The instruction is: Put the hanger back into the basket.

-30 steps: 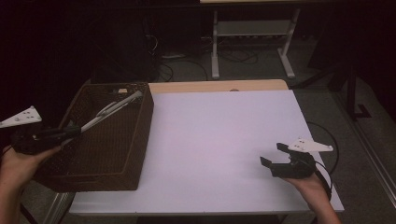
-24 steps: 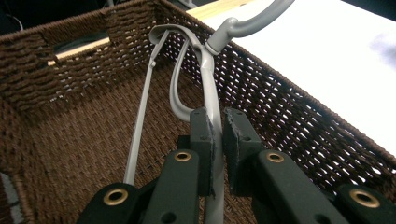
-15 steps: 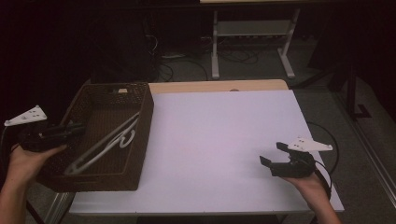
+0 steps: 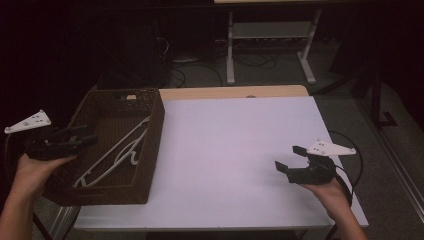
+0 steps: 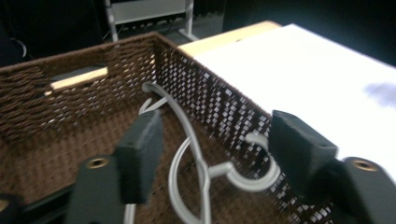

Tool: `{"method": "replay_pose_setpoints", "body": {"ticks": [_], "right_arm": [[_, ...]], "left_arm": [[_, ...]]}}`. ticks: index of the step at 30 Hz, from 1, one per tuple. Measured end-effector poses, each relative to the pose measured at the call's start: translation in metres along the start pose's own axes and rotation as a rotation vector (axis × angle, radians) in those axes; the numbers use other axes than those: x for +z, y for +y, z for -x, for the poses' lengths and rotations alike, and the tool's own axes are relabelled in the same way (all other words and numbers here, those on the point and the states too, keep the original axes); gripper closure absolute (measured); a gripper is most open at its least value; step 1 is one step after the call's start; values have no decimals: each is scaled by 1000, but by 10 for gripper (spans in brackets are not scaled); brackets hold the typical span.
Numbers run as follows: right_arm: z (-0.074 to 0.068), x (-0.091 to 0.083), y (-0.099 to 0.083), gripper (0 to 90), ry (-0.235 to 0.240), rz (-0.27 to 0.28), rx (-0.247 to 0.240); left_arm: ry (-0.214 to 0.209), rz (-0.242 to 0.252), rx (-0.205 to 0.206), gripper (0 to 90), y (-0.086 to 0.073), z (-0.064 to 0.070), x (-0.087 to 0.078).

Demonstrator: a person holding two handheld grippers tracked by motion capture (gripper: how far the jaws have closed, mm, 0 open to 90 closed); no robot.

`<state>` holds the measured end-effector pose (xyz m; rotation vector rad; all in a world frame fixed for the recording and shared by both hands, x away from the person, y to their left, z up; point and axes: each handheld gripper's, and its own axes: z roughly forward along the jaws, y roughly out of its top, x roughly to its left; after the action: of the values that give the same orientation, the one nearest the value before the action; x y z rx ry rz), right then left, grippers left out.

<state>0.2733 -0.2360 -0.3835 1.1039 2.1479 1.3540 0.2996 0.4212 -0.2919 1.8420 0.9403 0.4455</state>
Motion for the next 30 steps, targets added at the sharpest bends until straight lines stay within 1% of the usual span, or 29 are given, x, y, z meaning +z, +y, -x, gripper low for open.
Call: {"method": "replay_pose_setpoints", "body": {"ticks": [1,2,3,5,6,7,9,10,11,12,13,14,15,16,19,21,22,25,26,27,28,29,30], "right_arm": [[-1,1,6,143,10,10,-9],[-1,1,6,143,10,10,-9],[-2,2,12,140,17,22,-18],[-3,4,17,138,24,34,-25],[-3,4,17,138,24,34,-25],[-3,5,20,137,23,40,-29],[-4,7,27,135,39,58,-35],[-4,7,27,135,39,58,-35],[-6,9,32,134,50,61,-39],[-6,9,32,134,50,61,-39],[-8,10,37,132,58,68,-42],[-8,11,39,129,62,74,-46],[-8,11,39,129,62,74,-46],[-9,12,43,115,70,87,-46],[-10,12,48,101,70,100,-41],[-10,12,52,91,75,120,-46],[-11,12,56,66,77,126,-42],[-12,13,59,43,77,132,-47],[-14,13,62,25,77,138,-48],[-14,13,62,25,77,138,-48],[-14,14,63,25,77,138,-59],[-15,14,64,12,80,142,-63],[-15,15,65,12,81,139,-60]], "left_arm": [[-3,12,5,279,1,4,2],[-3,12,5,265,1,4,2],[-16,25,-8,237,2,8,5],[-21,37,1,203,4,15,8],[-21,37,1,184,4,15,8],[-27,45,0,184,4,17,10],[-38,70,3,145,6,23,14],[-43,74,5,145,7,26,16],[-56,90,5,139,9,32,20],[-56,90,5,135,9,32,20],[-59,97,8,133,10,35,22],[-69,109,8,128,11,38,24],[-70,111,10,128,12,41,26],[-74,117,13,115,13,44,28],[-86,130,27,105,16,53,36],[-101,141,29,101,17,59,42],[-109,142,33,91,17,62,45],[-135,152,29,79,18,70,54],[-149,158,29,68,17,76,61],[-149,158,29,61,17,76,61],[-149,158,29,61,17,76,61],[-160,167,38,47,16,85,71],[-165,171,37,34,16,88,74]]}}
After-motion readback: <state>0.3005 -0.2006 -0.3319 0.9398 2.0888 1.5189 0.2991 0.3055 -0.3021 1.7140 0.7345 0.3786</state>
